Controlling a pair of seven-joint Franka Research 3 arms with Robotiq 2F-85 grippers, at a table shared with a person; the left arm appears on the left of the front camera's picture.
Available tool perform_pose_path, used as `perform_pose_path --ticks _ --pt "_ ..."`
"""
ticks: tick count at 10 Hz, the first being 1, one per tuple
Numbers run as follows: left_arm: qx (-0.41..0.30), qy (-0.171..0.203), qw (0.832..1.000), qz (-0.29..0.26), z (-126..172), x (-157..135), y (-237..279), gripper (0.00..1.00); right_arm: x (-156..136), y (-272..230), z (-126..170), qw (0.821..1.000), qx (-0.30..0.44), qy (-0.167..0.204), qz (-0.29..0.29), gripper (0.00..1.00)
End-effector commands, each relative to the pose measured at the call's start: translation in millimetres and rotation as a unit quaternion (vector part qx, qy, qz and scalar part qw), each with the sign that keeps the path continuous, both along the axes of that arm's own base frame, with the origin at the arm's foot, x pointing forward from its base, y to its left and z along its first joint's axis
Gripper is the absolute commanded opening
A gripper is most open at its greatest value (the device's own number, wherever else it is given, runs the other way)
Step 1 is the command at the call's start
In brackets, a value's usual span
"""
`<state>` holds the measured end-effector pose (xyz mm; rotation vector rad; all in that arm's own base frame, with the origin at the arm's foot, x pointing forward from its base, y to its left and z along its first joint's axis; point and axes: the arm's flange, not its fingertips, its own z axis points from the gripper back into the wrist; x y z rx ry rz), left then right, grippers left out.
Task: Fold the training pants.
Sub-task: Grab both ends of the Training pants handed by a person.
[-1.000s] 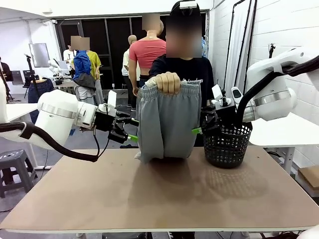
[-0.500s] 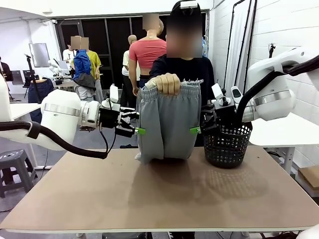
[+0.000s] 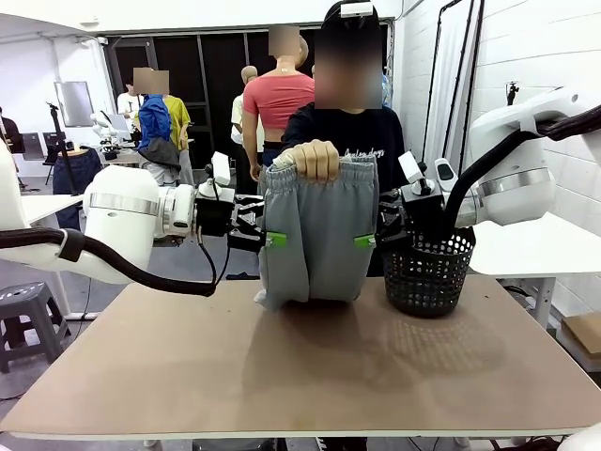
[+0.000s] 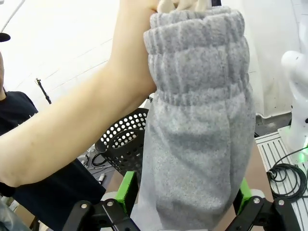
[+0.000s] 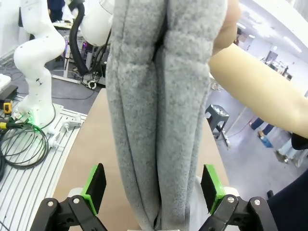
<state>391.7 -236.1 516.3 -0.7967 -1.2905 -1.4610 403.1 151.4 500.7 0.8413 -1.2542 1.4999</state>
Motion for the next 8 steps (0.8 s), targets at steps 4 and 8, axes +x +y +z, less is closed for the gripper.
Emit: perform_pose_path --ticks 4,8 --pt "-0.059 0.029 0.998 0.019 3 -1 2 1.00 5 1 6 0.998 0.057 0.023 0.021 1.00" --pt "-0.063 0.059 0.995 0.044 0 -2 -16 1.00 8 7 13 0.994 0.088 0.054 0.039 1.00"
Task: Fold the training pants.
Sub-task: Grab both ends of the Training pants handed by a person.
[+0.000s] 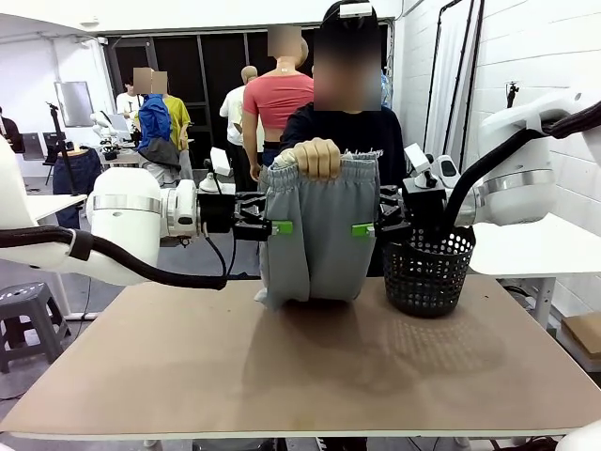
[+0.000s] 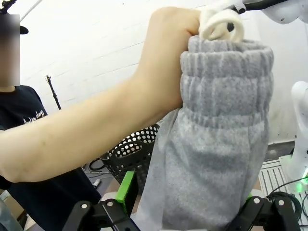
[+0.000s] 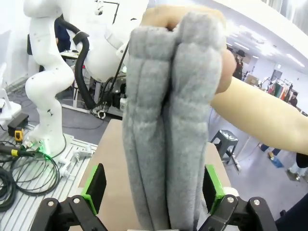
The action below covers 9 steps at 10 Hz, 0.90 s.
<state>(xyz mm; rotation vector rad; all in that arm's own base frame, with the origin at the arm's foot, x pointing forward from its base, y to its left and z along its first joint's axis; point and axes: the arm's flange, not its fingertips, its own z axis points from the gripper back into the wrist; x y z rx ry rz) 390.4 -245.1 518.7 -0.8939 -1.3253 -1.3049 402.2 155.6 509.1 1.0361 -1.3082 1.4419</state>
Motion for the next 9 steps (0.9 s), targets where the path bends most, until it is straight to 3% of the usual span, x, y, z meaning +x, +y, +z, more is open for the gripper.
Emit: perform_pose_path --ticks 1,4,9 --pt "-0.002 0.021 0.999 0.029 -3 -4 -13 1.00 7 5 7 0.999 0.016 0.032 0.003 1.00" --pt "-0.005 0.031 0.999 0.031 1 -10 -27 1.00 12 11 10 0.999 0.016 0.037 0.002 1.00" --pt "-0.041 0.016 0.999 0.018 10 -10 -32 1.00 15 12 13 0.998 0.038 0.051 0.019 1.00"
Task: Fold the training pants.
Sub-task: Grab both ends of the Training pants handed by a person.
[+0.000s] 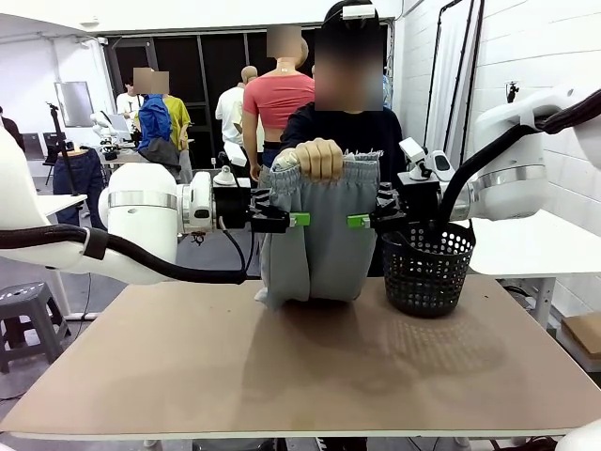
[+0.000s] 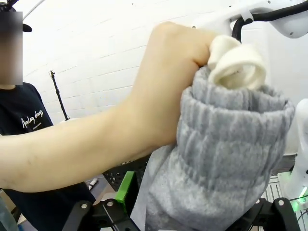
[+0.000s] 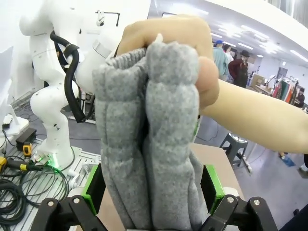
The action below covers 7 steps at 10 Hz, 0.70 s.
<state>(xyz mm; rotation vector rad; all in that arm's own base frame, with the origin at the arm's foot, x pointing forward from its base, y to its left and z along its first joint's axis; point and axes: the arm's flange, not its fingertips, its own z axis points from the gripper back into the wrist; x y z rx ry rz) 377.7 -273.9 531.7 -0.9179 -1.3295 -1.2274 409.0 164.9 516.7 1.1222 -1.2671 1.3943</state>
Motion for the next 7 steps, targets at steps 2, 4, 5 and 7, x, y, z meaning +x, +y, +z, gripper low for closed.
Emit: perform_pose_path --ticks 2,4,5,7 --pt "-0.034 -0.010 0.999 -0.003 -3.0 10.7 -1.5 0.64 10.0 3.5 5.9 0.999 0.039 0.024 0.010 0.63" --pt "-0.054 -0.006 0.998 -0.021 -2.2 10.9 1.2 0.26 10.4 1.7 4.8 0.998 0.049 0.032 0.008 0.23" --pt "-0.056 -0.008 0.998 -0.022 -2.6 12.5 2.0 0.06 11.8 1.1 5.5 0.998 0.054 0.031 0.009 0.03" --pt "-0.059 -0.004 0.998 -0.024 -3.1 14.5 4.8 0.00 10.7 2.6 4.5 0.998 0.054 0.034 0.013 0.00"
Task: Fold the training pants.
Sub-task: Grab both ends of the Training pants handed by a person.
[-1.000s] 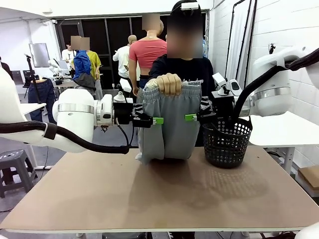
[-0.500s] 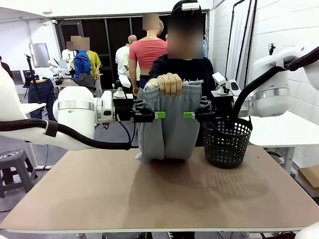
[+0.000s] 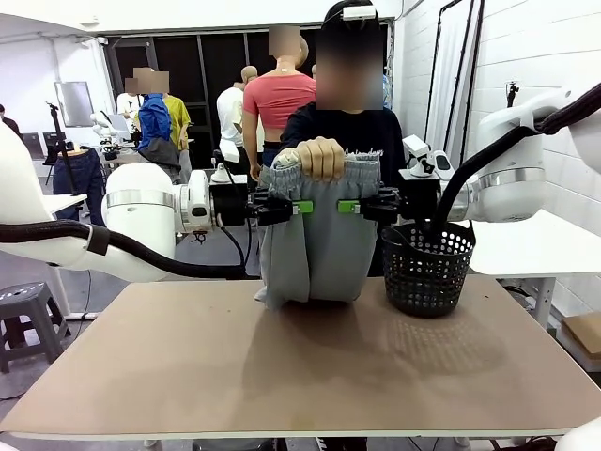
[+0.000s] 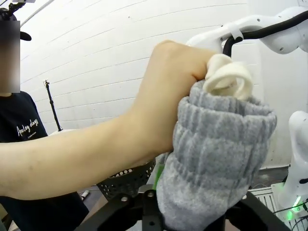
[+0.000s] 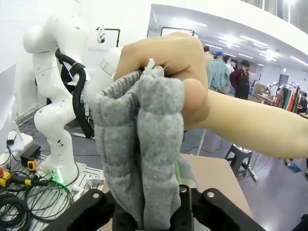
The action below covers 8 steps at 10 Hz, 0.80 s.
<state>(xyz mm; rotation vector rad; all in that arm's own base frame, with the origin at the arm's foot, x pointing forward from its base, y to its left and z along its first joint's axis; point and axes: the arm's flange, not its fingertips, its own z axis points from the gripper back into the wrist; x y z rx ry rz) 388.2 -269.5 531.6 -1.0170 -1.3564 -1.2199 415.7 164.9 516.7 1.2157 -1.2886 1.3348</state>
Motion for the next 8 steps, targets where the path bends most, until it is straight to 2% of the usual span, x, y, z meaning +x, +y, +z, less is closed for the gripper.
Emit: perform_pose_path --ticks 1,4,6,7,8 --pt "-0.022 -0.007 1.000 -0.001 -3 5 0 0.00 5 2 5 1.000 0.016 0.014 0.005 0.00" --pt "-0.014 -0.005 1.000 -0.007 -2 12 -1 0.00 9 5 8 1.000 0.003 0.017 0.007 0.00" --pt "-0.025 0.011 1.000 -0.016 -2 23 4 0.00 22 17 11 0.998 -0.049 0.022 0.021 0.00" --pt "-0.005 0.006 1.000 -0.003 -4 8 1 0.00 2 3 -1 1.000 -0.003 0.013 0.003 0.00" --pt "-0.005 0.006 1.000 -0.003 -4 8 1 0.00 2 3 -1 1.000 -0.003 0.013 0.003 0.00"
